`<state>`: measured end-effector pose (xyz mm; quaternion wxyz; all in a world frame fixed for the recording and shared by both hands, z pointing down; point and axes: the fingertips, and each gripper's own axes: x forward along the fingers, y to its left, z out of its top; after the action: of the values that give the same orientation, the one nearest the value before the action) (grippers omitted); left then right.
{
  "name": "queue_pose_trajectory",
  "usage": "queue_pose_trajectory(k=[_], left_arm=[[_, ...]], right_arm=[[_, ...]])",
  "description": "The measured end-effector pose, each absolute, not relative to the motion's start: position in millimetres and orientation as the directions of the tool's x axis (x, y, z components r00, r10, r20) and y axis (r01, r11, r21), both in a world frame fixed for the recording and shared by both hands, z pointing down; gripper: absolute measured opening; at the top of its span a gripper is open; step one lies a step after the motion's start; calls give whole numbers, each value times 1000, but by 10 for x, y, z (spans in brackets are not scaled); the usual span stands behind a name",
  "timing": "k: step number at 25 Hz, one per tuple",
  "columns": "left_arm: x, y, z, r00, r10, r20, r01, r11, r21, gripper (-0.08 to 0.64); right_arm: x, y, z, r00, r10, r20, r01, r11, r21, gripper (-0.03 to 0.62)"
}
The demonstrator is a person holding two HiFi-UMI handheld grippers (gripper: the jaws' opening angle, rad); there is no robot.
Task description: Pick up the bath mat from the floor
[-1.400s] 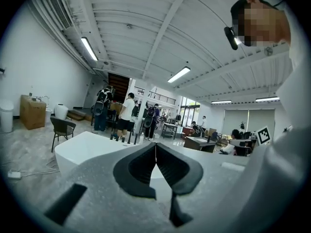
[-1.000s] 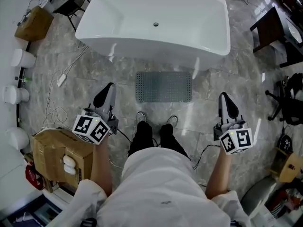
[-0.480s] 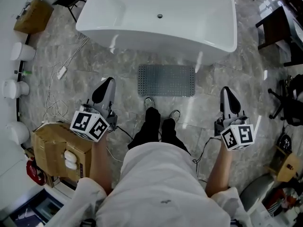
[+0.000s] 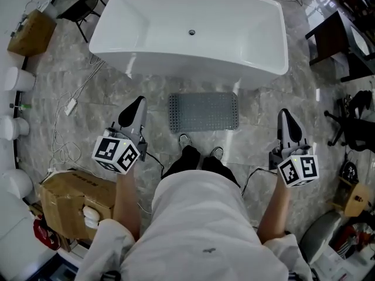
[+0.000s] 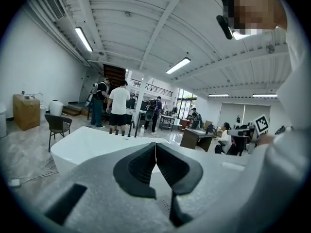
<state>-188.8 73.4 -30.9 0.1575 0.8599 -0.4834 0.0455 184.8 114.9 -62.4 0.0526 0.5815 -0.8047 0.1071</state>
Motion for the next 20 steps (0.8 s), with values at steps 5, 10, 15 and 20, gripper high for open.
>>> queue_pose_trajectory(k=[5,10,15,20], left_arm=[[-2124,516,-42,562,-785,260,-824,-503,260,12],[-2206,420,324,592,-745,307,-802,-506,317,12],[-2150,309,695,597,-727,340,-799,-499,335,14],[-1814,300,1177,635,-680,366,-772,-548,322,12]], right_arm=[[1628,1040,-422,-269,-925,269,-963,250,-102,9],[1480,963,-225,-269,-908,320,-963,246,-111,9],[1486,751,75,-271,-890,365,-962,252,-101,9],[1538,603,621,-286,-864,414,-958,261,-118,9]])
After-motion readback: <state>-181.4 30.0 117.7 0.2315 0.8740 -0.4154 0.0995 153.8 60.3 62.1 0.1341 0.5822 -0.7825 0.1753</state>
